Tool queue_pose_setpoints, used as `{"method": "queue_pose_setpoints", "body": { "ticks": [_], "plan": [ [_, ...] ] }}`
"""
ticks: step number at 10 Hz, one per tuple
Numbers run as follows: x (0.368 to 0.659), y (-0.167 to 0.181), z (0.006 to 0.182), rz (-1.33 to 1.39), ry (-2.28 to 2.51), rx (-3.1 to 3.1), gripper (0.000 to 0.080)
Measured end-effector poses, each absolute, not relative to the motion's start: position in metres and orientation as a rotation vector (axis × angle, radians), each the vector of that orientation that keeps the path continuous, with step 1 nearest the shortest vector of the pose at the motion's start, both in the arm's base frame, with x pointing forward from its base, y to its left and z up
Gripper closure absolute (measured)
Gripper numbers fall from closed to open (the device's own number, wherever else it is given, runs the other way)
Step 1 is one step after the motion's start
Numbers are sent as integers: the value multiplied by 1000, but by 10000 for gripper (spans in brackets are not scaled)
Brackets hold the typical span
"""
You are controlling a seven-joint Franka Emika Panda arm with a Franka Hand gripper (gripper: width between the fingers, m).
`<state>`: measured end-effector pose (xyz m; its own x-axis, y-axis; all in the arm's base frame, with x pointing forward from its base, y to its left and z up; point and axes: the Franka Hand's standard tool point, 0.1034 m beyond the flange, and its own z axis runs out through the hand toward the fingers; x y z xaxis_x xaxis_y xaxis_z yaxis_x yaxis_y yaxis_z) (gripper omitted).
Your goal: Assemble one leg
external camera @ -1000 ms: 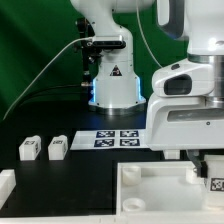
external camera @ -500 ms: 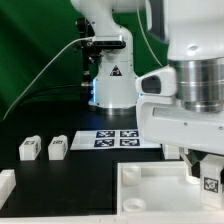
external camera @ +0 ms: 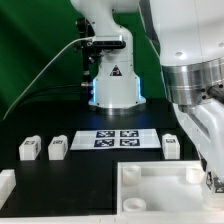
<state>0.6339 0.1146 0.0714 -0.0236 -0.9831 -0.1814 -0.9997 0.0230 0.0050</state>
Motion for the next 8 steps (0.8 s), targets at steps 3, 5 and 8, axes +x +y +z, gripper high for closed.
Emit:
{"method": "queue_pose_setpoints", "body": {
  "ticks": [3,5,8],
  "plan": [
    [633,114,70,199,2183,-2076,503],
    [631,120,67,191,2044,-2211,203],
    [631,121,68,141,1437,-2644,152]
  ]
}}
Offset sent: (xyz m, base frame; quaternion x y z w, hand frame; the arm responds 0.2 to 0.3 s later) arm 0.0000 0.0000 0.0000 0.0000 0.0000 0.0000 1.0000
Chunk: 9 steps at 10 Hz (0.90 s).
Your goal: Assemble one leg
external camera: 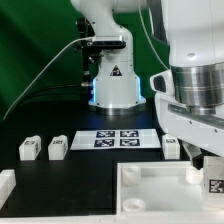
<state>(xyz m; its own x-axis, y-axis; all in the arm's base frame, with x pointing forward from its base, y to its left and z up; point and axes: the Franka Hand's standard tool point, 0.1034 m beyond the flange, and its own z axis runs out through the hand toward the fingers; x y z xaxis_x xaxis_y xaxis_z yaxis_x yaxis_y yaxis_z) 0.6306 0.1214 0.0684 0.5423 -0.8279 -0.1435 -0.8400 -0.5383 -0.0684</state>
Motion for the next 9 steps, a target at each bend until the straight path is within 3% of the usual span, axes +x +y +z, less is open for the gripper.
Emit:
{"method": "queue_pose_setpoints", "body": {
  "ticks": [4,7,9],
  "plan": [
    [636,115,63,4,511,-3028,150],
    [639,115,61,-30,111,-3088,150],
    [639,116,60,-26,238,-3079,418]
  ]
}}
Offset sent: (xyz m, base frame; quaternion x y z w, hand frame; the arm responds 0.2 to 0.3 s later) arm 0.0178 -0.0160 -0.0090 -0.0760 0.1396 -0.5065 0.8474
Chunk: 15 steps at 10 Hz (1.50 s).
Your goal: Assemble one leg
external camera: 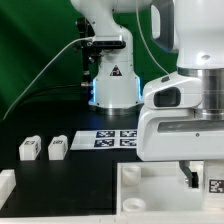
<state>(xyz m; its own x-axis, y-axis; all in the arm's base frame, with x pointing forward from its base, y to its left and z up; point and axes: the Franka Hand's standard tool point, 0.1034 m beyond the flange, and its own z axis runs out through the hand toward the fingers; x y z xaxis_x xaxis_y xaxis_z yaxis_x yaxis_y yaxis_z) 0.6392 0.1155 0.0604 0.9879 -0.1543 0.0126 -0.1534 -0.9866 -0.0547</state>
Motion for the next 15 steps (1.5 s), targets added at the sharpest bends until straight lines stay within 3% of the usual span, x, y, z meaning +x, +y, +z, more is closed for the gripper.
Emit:
{"method": "queue_pose_setpoints", "body": {
  "ticks": [1,4,7,11,12,13,14,15],
  "plan": [
    [639,116,60,-18,445,-3050,510],
    [639,114,60,0,901,-2944,509],
    [635,110,59,61,1848,-2413,509],
    [631,111,59,103,2322,-1928,509],
    [631,111,59,104,2318,-1933,445],
    [631,111,59,103,2313,-1939,309],
    [631,111,59,102,2299,-1955,309],
    [631,112,59,96,2229,-2031,180]
  ]
}}
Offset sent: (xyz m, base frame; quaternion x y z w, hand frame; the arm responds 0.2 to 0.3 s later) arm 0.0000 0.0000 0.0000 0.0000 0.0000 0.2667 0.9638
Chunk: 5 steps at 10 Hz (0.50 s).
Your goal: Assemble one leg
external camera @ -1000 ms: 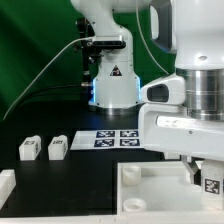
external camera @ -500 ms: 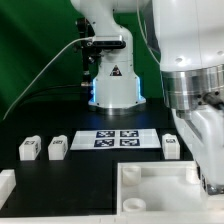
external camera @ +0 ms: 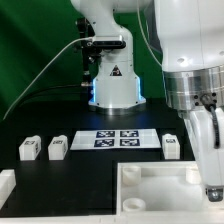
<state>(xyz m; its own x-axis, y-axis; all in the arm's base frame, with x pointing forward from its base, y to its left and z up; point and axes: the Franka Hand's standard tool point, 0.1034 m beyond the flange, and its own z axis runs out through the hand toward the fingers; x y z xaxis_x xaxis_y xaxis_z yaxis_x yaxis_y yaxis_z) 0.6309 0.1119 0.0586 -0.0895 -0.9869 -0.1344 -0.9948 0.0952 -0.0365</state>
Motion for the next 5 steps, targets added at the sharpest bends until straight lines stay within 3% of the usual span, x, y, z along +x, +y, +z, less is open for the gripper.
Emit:
{"method": "queue_pose_setpoints", "body": {
  "ticks": [2,5],
  "plan": [
    [630,121,60,83,2048,-2207,159],
    [633,128,63,6,1414,-2645,150]
  ]
}}
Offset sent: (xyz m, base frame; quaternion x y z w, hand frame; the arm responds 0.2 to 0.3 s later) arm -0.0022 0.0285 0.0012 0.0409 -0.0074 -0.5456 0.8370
